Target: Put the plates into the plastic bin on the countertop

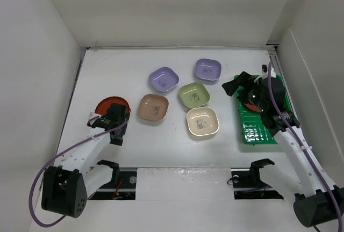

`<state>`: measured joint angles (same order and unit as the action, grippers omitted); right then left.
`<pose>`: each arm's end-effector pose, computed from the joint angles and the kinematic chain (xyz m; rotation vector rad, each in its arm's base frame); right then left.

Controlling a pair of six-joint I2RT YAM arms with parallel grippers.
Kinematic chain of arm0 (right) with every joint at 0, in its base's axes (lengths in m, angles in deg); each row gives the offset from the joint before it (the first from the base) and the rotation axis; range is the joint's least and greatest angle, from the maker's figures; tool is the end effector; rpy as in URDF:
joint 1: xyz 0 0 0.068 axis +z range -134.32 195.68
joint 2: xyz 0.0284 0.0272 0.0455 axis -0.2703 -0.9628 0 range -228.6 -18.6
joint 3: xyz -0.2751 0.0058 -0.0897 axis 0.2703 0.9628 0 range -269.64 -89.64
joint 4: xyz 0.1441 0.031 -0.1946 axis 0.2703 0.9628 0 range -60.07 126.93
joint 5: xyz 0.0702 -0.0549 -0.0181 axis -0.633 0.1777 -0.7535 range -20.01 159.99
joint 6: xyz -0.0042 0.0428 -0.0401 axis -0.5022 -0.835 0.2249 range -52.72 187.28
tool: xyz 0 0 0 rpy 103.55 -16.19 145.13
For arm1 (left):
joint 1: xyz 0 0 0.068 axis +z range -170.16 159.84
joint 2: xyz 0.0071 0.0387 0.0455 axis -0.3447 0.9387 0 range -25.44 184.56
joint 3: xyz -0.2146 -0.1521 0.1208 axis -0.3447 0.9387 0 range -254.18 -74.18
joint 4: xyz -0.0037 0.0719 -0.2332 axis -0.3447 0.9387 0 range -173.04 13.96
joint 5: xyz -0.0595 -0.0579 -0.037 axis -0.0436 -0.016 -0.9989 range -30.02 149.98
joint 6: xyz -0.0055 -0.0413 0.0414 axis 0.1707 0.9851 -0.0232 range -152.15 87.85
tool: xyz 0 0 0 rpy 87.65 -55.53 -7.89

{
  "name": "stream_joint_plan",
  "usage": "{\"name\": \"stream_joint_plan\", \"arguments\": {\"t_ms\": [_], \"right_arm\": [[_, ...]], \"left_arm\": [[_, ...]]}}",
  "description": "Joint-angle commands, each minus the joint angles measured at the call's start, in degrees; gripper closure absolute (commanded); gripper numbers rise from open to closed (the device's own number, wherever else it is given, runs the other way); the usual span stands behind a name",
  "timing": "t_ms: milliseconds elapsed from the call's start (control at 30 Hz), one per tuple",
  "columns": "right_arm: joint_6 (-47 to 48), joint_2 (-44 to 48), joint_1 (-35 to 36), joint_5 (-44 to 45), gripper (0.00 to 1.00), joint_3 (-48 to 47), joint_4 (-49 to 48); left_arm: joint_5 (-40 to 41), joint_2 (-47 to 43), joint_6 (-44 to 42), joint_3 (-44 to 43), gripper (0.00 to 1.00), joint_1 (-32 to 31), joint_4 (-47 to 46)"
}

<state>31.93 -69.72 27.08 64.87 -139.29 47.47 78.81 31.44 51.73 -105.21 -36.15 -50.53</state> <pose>0.1772 0.0396 0.3487 0.3441 1.9220 0.6323 0.1540 -0.0298 0.2070 -1.5098 2.0306 -0.2783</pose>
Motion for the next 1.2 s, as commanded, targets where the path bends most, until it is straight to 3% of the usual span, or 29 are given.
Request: {"name": "stream_joint_plan", "arguments": {"t_ms": [0, 100, 367, 500, 533, 767, 800, 833, 933, 1067, 1167], "right_arm": [[2.1, 1.3, 5.5, -0.9, 0.01, 0.6, -3.1], [3.5, 1.8, 9.3, 1.0, 0.01, 0.6, -3.1], [5.6, 1.8, 12.0, 2.7, 0.01, 0.6, -1.8], [6.1, 2.4, 11.5, 2.7, 0.01, 0.6, -1.8], [6.1, 2.9, 10.8, 2.7, 0.01, 0.6, -1.8], [6.1, 4.0, 9.1, -0.1, 0.01, -1.1, -1.3], [6.1, 4.0, 8.6, -0.7, 0.01, -1.2, -0.8], [6.1, 4.0, 8.6, -0.7, 0.01, -1.7, -0.8], [6.1, 4.5, 8.6, -1.7, 0.01, -1.7, -0.8], [6.1, 5.1, 8.6, -1.7, 0.01, -1.7, -0.8], [6.7, 5.6, 8.6, -2.8, 0.01, -1.7, -2.1]], "left_arm": [[0.5, 2.6, 3.5, 1.9, 0.0, 7.5, -5.3], [1.3, 7.2, 2.6, 1.9, 0.0, 11.2, -9.2], [0.0, 16.8, 5.4, -0.6, 0.03, 11.8, -11.9], [0.1, 22.7, 6.7, -3.4, 0.28, 11.8, -9.1], [0.1, 23.3, 6.7, -3.4, 0.43, 11.8, -9.0], [-1.2, 23.4, 5.0, -2.2, 0.74, 14.2, -12.5], [-1.9, 24.3, 4.0, -2.2, 0.89, 14.8, -13.2], [-2.0, 25.5, 3.0, -2.2, 0.93, 15.6, -14.4], [-2.6, 27.1, -0.6, -4.4, 1.0, 18.5, -15.3], [-2.6, 28.3, -5.4, -9.8, 1.0, 19.9, -16.5], [0.6, 26.6, -9.1, -15.0, 1.0, 19.9, -12.3]]}}
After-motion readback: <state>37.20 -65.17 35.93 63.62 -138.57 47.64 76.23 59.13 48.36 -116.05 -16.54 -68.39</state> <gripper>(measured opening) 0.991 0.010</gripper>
